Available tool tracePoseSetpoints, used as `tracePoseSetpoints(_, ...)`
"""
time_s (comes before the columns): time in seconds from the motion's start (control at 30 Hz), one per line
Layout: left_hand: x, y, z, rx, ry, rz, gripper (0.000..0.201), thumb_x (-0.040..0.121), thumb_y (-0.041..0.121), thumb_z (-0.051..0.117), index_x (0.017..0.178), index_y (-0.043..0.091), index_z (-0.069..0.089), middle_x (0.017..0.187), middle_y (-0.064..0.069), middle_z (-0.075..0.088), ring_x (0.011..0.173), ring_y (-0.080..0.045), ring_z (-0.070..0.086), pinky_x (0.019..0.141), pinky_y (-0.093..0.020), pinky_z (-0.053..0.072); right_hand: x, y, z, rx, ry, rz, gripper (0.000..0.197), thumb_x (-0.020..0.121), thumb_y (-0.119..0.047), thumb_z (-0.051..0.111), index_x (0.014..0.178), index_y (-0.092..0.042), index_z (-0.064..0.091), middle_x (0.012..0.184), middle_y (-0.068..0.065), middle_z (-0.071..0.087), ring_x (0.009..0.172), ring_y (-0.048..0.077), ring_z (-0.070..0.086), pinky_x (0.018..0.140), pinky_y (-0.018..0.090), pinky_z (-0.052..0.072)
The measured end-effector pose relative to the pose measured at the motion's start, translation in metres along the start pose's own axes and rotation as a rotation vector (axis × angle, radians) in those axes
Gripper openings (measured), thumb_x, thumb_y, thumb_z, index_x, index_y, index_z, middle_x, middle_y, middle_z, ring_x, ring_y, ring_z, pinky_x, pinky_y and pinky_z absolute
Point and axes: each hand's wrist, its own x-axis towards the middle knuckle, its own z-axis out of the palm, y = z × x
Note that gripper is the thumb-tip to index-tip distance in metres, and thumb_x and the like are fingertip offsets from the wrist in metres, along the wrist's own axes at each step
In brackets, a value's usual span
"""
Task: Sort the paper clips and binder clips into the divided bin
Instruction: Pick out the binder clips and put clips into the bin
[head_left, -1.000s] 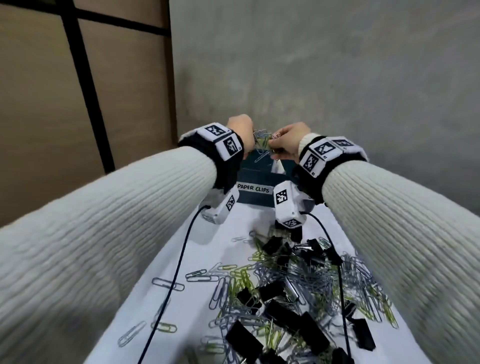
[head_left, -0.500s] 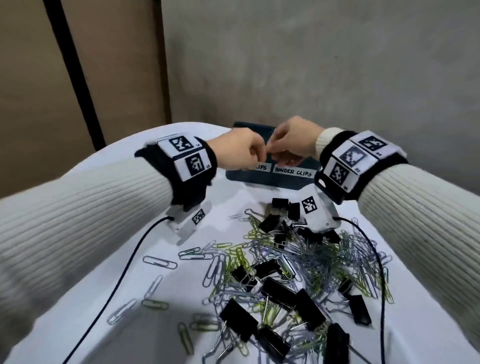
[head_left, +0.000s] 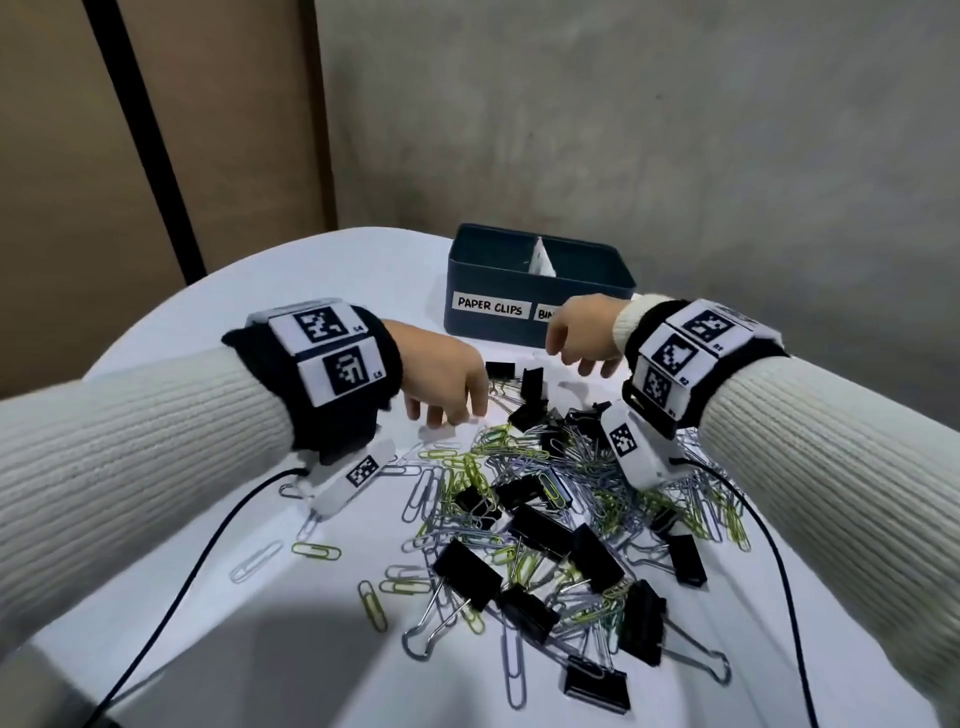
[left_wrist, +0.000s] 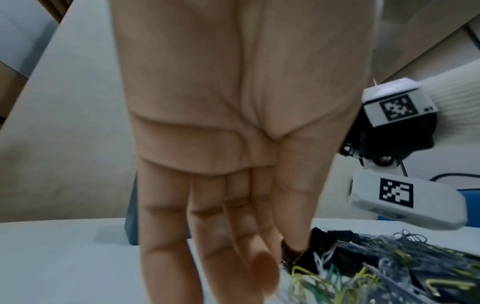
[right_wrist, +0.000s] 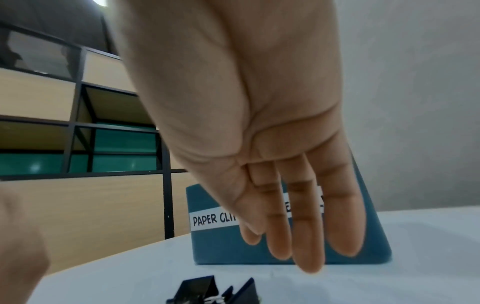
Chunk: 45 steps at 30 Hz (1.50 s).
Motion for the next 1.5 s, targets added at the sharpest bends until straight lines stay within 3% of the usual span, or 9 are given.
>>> tracePoseSetpoints(0.27,0.015,0.009,-0.004,0.259,0.146,-0.037,0.059,0.09,0.012,0.055,0.145,0.019,0.034,0.149,-0.006,0.031,0.125,-0.027,0.049,0.104,-0.041,0.044,-0.001,-0.012,0.011,-0.214,-0.023,-0.065,0.054,0.092,0.006,0.036,0.138,-0.02,0.045,0.141,0.004,0.047,0.117,0.021,0.057,0.038,0.012,0.038)
tracePoseSetpoints(0.43,0.021,0.0,-0.004,0.281,0.061,-0.08,0.073,0.092,0.006,0.049,0.152,0.026,0.013,0.16,0.0,0.014,0.144,-0.023,0.025,0.115,-0.04,0.03,0.004,-0.012,0.012,-0.126,-0.067,-0.077,0.035,0.091,0.003,0.047,0.121,-0.011,0.061,0.099,0.003,0.057,0.089,0.021,0.065,0.041,0.012,0.044)
tracePoseSetpoints(0.73,0.004,-0.044,-0.022,0.124,0.21,-0.249,0.056,0.089,0.002,0.055,0.142,0.009,0.039,0.144,-0.012,0.044,0.128,-0.028,0.044,0.109,-0.038,0.036,0.003,-0.018,0.019,0.049,-0.224,-0.115,0.024,0.085,-0.023,0.068,0.104,-0.01,0.062,0.075,-0.002,0.059,0.07,0.017,0.062,0.037,0.011,0.047)
tracePoseSetpoints(0.9,-0.006,-0.046,-0.018,0.109,0.107,-0.316,0.033,0.091,-0.004,0.047,0.119,0.013,0.048,0.093,-0.005,0.058,0.073,-0.019,0.05,0.059,-0.023,0.041,0.006,-0.026,0.016,0.037,-0.259,-0.095,0.041,0.081,-0.024,0.072,0.115,-0.006,0.059,0.075,-0.004,0.06,0.063,0.011,0.06,0.045,0.014,0.05)
tracePoseSetpoints(1.0,-0.006,-0.049,-0.014,0.093,0.16,-0.323,0.061,0.091,-0.003,0.049,0.148,0.01,0.031,0.138,-0.008,0.049,0.119,-0.027,0.053,0.089,-0.031,0.049,0.006,-0.029,0.012,-0.065,-0.209,-0.065,0.04,0.084,-0.016,0.068,0.12,-0.001,0.059,0.075,0.001,0.065,0.058,0.01,0.056,0.041,0.011,0.046)
tracePoseSetpoints(1.13,-0.005,-0.046,-0.011,0.113,0.237,-0.269,0.059,0.092,0.003,0.044,0.147,0.02,0.033,0.144,-0.01,0.041,0.126,-0.029,0.047,0.103,-0.037,0.044,0.006,-0.033,0.011,-0.364,-0.021,-0.033,0.035,0.088,-0.017,0.062,0.119,-0.001,0.059,0.112,0.011,0.069,0.068,0.017,0.053,0.051,0.019,0.046)
tracePoseSetpoints(1.27,-0.003,-0.024,-0.009,0.099,0.252,-0.093,0.046,0.093,0.002,0.042,0.135,0.018,0.049,0.133,-0.009,0.05,0.108,-0.023,0.053,0.09,-0.027,0.042,0.006,-0.027,0.008,-0.134,-0.105,-0.113,0.009,0.084,-0.023,0.068,0.084,-0.016,0.063,0.075,-0.002,0.062,0.054,0.008,0.052,0.042,0.014,0.043)
tracePoseSetpoints(1.37,-0.001,-0.006,-0.005,-0.008,0.077,-0.003,0.038,0.092,0.006,0.05,0.128,0.016,0.055,0.115,-0.008,0.064,0.08,-0.016,0.057,0.067,-0.022,0.05,-0.002,-0.025,0.009,0.098,-0.326,-0.128,0.009,0.085,-0.017,0.067,0.093,-0.016,0.066,0.066,-0.002,0.056,0.046,0.004,0.053,0.036,0.007,0.04)
tracePoseSetpoints(1.5,0.0,0.016,0.004,-0.025,-0.055,0.104,0.052,0.091,0.004,0.052,0.14,0.021,0.046,0.121,-0.008,0.06,0.082,-0.015,0.056,0.07,-0.024,0.054,0.006,-0.018,0.015,-0.036,-0.157,-0.101,0.017,0.085,-0.018,0.067,0.102,-0.013,0.067,0.067,-0.005,0.057,0.056,0.008,0.054,0.031,0.006,0.038)
